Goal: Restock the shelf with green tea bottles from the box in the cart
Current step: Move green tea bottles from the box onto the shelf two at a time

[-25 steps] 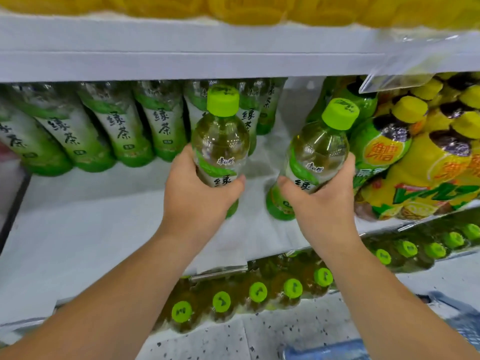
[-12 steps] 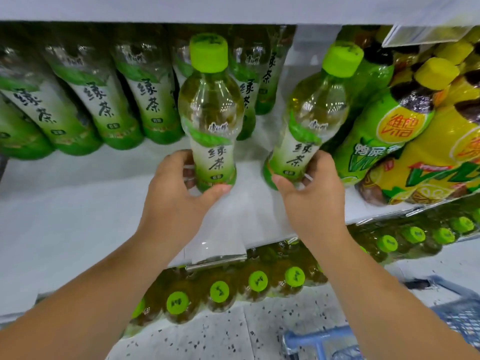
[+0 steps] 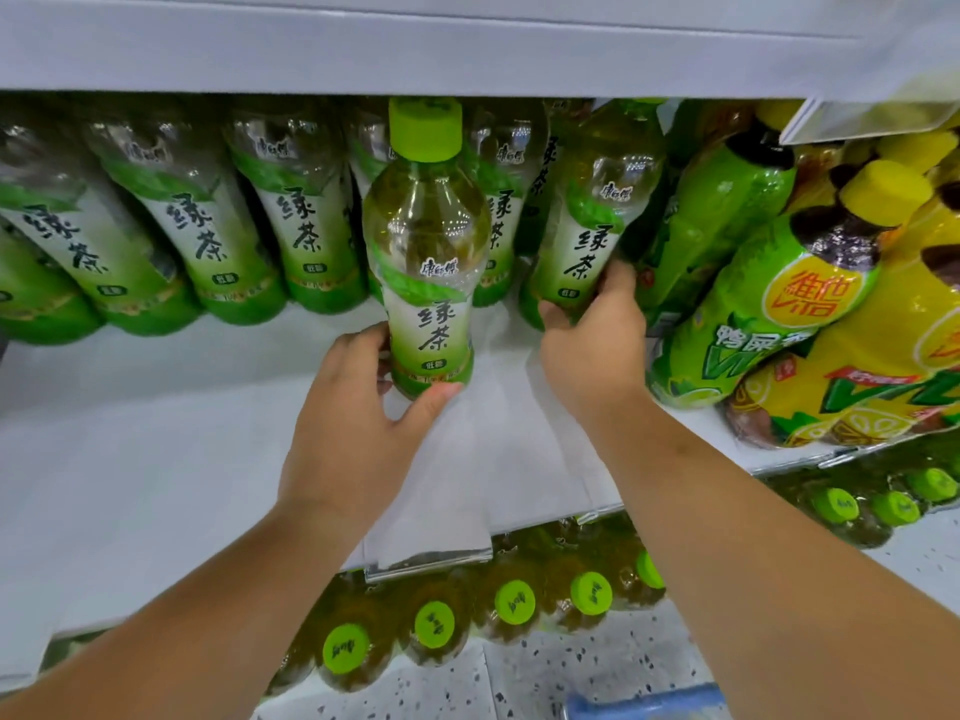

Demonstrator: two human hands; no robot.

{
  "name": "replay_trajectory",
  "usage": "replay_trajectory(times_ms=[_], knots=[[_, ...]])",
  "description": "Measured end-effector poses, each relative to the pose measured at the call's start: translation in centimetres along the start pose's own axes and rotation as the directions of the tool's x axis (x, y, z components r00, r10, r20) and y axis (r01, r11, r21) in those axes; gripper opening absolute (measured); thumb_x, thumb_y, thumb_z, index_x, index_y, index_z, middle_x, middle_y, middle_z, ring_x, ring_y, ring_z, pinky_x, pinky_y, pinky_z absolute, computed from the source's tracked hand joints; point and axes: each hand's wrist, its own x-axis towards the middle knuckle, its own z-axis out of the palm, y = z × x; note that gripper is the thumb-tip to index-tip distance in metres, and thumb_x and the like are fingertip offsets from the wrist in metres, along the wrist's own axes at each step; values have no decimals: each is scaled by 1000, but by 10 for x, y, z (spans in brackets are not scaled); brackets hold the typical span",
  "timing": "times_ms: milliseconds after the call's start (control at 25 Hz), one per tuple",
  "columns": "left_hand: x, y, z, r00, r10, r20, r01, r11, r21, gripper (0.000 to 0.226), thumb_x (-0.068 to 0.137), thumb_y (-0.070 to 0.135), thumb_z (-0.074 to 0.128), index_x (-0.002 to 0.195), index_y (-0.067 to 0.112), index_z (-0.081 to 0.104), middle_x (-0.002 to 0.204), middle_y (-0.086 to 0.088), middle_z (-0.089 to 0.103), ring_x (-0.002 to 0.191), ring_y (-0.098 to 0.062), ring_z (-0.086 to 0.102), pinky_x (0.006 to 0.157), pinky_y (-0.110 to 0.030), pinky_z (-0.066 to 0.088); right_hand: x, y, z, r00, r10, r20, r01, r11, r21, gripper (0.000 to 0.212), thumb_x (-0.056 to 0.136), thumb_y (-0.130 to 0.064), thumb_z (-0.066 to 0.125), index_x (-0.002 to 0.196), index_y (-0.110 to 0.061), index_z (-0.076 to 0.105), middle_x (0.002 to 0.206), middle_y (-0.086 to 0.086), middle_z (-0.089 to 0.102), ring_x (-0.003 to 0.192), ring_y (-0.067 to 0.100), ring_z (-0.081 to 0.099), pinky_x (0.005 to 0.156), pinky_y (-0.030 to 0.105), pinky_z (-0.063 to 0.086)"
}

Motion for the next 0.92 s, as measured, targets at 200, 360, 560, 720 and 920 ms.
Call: replay_trajectory(times_ms=[200,360,560,720,920], knots=[[0,-2,0,1000,10,5,-10,1000,7,57,78,65,69,125,37,53,108,18,53,101,12,51,74,-8,39,17,3,7,999,-29,24,27,997,66,49,87,-3,67,131,-16,51,102,-7,59,94,8,54,83,18,42],[1,-1,0,1000,9,0,-9,999,32,58,78,67,68,125,37,53,108,19,54,100,16,50,71,-6,38,28,8,10,996,-68,65,59,991,122,47,86,-1,67,129,-15,53,101,-9,61,96,7,57,87,20,44],[0,1,0,1000,3,6,-3,999,35,57,77,69,66,124,40,51,108,21,53,102,15,50,71,-5,38,39,11,14,994,-65,91,50,986,156,43,87,-3,69,126,-15,54,102,-6,62,97,11,61,88,25,46],[2,2,1,1000,-11,-2,11,999,51,57,78,67,69,125,39,52,108,22,53,101,12,51,72,-5,38,42,15,11,990,-80,120,63,989,136,43,88,-11,71,126,-19,54,98,-14,62,89,5,61,86,24,46],[4,6,0,1000,-27,1,27,997,65,53,79,68,67,123,42,52,103,27,52,99,11,51,70,-4,39,30,8,2,990,-74,118,54,986,161,42,89,-11,70,126,-21,53,105,-11,63,106,13,61,94,26,46]])
